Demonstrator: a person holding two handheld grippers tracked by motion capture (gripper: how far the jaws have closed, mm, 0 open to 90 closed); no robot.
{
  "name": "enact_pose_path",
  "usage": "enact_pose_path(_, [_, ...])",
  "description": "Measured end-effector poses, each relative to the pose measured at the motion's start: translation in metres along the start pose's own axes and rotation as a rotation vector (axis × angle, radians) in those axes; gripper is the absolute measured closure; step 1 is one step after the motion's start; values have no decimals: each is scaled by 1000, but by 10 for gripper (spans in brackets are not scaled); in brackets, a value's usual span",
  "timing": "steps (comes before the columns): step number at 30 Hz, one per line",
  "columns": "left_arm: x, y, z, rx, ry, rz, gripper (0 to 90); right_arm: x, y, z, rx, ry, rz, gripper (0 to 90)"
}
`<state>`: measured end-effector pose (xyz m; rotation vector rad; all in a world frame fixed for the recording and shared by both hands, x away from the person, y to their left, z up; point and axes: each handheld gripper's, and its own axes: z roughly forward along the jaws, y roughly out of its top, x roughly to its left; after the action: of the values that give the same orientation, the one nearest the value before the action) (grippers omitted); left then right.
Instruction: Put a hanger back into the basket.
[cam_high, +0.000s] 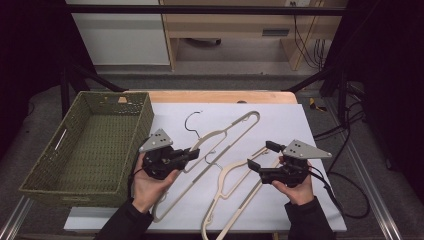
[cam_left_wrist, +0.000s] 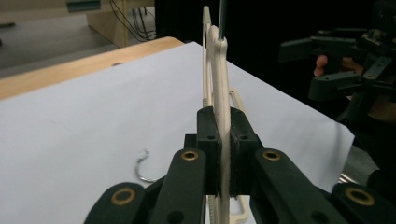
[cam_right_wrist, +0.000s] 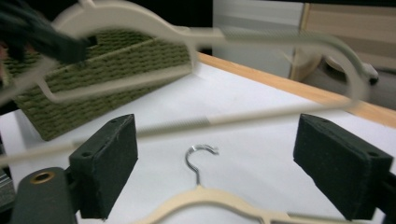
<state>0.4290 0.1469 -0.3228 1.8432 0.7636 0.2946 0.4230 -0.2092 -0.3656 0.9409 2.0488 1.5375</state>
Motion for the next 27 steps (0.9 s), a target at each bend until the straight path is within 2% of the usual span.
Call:
enact_pose_path(2, [7, 8, -12, -7, 12, 26, 853, -6, -7, -5, 7, -20, 19, 105])
enact_pose_path(5, [13, 13, -20, -9, 17, 39, 853, -9, -12, -8, 16, -36, 27, 95])
enact_pose_path(7, [23, 19, -31, -6, 24, 49, 853, -12, -18, -12, 23, -49, 30, 85])
enact_pose_path(8, [23, 19, -31, -6, 24, 49, 853, -12, -18, -12, 23, -49, 30, 85])
enact_pose_path(13, [43, 29, -52, -2, 54, 69, 853, -15, -24, -15, 24, -60, 46, 79])
enact_pose_path(14, [53, 31, -62, -5, 60, 77, 853, -15, -26, -15, 30, -66, 48, 76])
enact_pose_path(15, [53, 31, -62, -5, 60, 77, 853, -15, -26, -14, 29, -68, 46, 75])
enact_pose_path(18, [69, 35, -77, -1, 87, 99, 853, -15, -27, -14, 34, -69, 44, 72])
enact_pose_path(21, [90, 37, -96, -15, 150, 114, 853, -15, -27, -13, 35, -68, 43, 71])
enact_pose_path(22, [90, 37, -96, -15, 150, 114, 853, -15, -27, -13, 35, -68, 43, 71])
enact_pose_path(27, [113, 36, -112, -1, 207, 138, 853, -15, -28, -12, 39, -73, 47, 70])
